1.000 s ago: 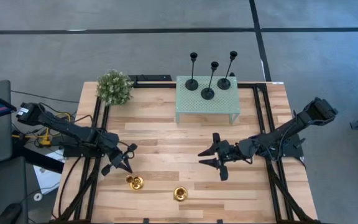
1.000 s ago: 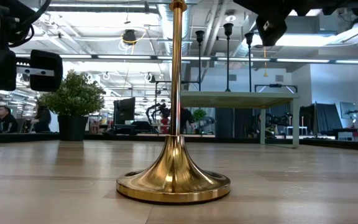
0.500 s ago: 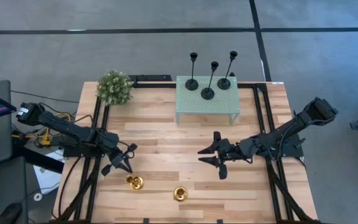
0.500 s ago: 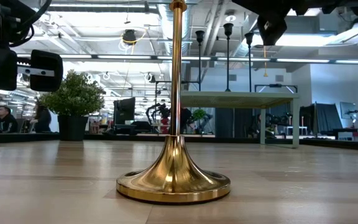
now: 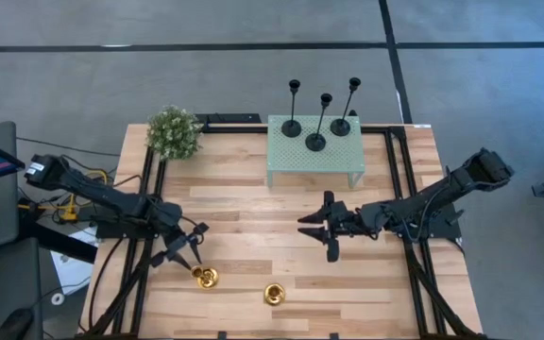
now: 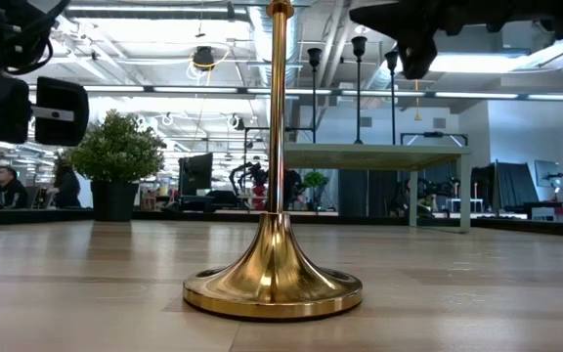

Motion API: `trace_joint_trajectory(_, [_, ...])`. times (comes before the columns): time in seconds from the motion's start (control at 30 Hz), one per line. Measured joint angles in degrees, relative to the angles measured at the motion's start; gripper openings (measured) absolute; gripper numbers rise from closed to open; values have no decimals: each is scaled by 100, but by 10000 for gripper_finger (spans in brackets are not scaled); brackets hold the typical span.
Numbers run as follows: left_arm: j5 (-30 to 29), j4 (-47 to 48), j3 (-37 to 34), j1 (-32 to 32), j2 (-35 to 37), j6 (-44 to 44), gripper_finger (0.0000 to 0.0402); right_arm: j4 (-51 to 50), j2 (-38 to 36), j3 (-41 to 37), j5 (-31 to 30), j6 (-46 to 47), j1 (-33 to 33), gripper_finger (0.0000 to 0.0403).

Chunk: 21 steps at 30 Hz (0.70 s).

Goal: Pick & Place candle stick holders
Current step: Put the left gold candle holder on the shelf

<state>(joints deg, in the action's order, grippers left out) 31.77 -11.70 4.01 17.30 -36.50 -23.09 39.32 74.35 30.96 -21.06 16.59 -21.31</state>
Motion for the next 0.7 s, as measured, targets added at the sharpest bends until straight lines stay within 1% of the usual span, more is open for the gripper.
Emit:
trace_joint_trajectory(0.07, [0,-207,0,0,-274,54,171,-1,0,0,0,1,12,117])
trace_joint_trajectory(0.13, [-3,-621,2,2,-584,255,184,-1,0,0,2,1,12,117])
trace_joint_trajectory(0.27, [1,-1428,2,77,-1193,385,197,5,0,0,7,0,-1,117])
trace_joint_trajectory(0.5, [5,-2232,2,406,-2040,388,190,12,0,0,17,1,-1,117])
trace_joint_trajectory(0.7, [2,-3144,2,638,-2517,389,178,12,0,0,19,1,-1,118])
